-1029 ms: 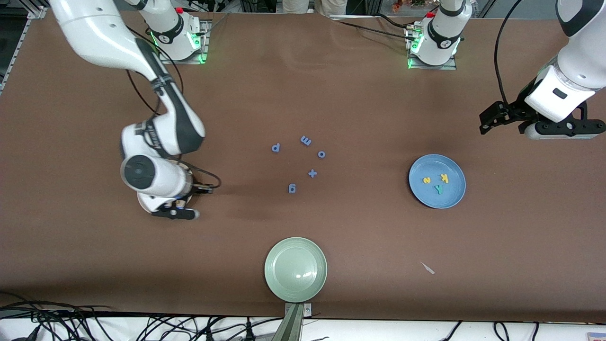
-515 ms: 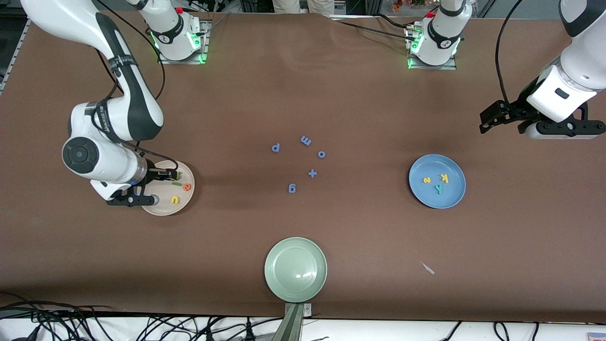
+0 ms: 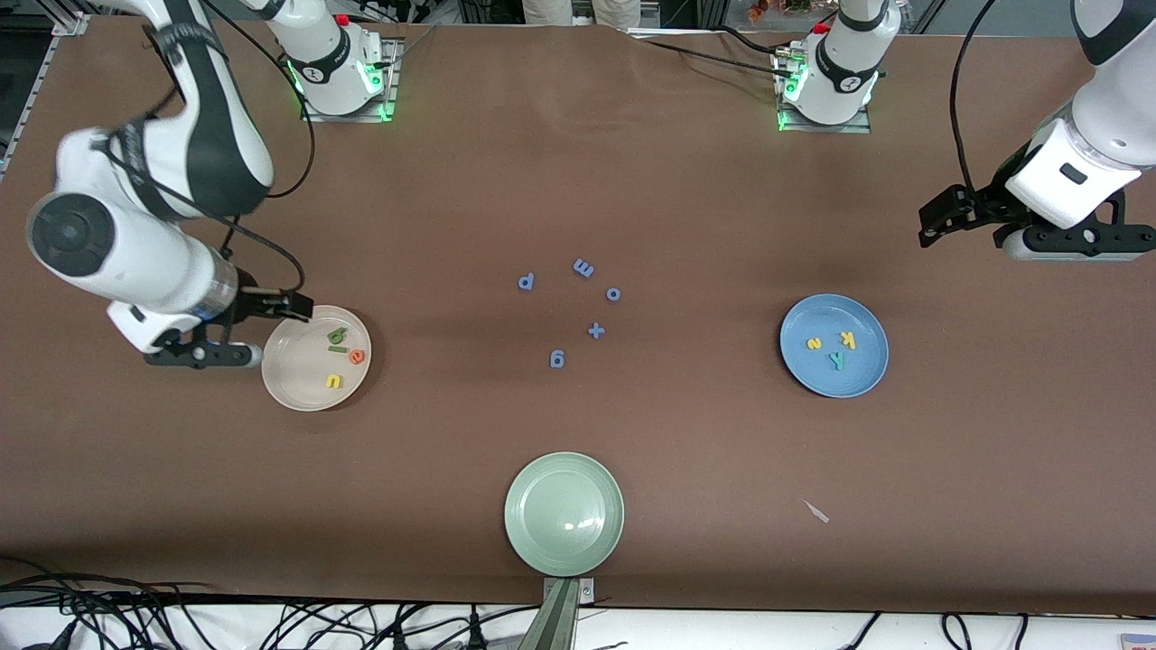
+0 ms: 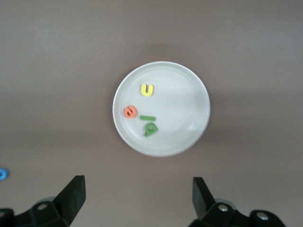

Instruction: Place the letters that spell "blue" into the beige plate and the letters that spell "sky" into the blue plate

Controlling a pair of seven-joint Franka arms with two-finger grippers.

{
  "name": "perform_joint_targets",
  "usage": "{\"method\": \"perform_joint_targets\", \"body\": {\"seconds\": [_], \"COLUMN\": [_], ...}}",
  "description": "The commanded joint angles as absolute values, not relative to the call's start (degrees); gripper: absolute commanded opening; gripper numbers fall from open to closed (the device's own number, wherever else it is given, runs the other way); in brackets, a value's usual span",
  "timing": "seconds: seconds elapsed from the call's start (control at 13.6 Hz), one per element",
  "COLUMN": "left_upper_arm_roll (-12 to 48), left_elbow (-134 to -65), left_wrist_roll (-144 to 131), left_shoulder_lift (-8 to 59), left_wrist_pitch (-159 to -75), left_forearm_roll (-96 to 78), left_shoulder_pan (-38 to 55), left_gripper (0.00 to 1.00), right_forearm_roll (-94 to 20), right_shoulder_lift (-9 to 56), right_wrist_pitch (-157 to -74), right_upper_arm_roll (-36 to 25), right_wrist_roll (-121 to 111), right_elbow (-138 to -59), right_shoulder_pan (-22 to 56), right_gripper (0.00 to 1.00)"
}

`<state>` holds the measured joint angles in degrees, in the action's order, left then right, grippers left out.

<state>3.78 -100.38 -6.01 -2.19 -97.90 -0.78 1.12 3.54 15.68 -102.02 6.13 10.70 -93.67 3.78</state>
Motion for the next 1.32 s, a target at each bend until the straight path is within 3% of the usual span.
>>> {"method": "perform_joint_targets", "body": {"seconds": [0.0,0.44,1.25], "left_upper_arm_roll": [3.60,3.69,3.78], "left_elbow": [-98.79,-98.70,-98.70], "left_wrist_roll": [-5.01,-5.10,-5.10], "left_shoulder_lift": [-1.93,-1.93,-1.93], "left_wrist_pitch": [-96.50,-96.50,-95.98], "left_forearm_roll": [0.88,0.97,0.97], "left_shoulder_pan": [1.85,2.46,2.37], "left_gripper": [1.00,1.00,1.00], "right_forearm_roll": [2.81,2.81,-0.44], "right_shoulder_lift": [11.53,4.93,1.32], "right_wrist_pitch": [-94.94,-87.29,-86.57], "right_upper_arm_roll": [6.24,3.78,3.69], "right_wrist_roll": [9.58,2.55,2.90], "right_elbow": [-90.18,-90.09,-92.63], "right_shoulder_pan": [3.43,1.23,1.23], "right_gripper": [1.00,1.00,1.00]}}
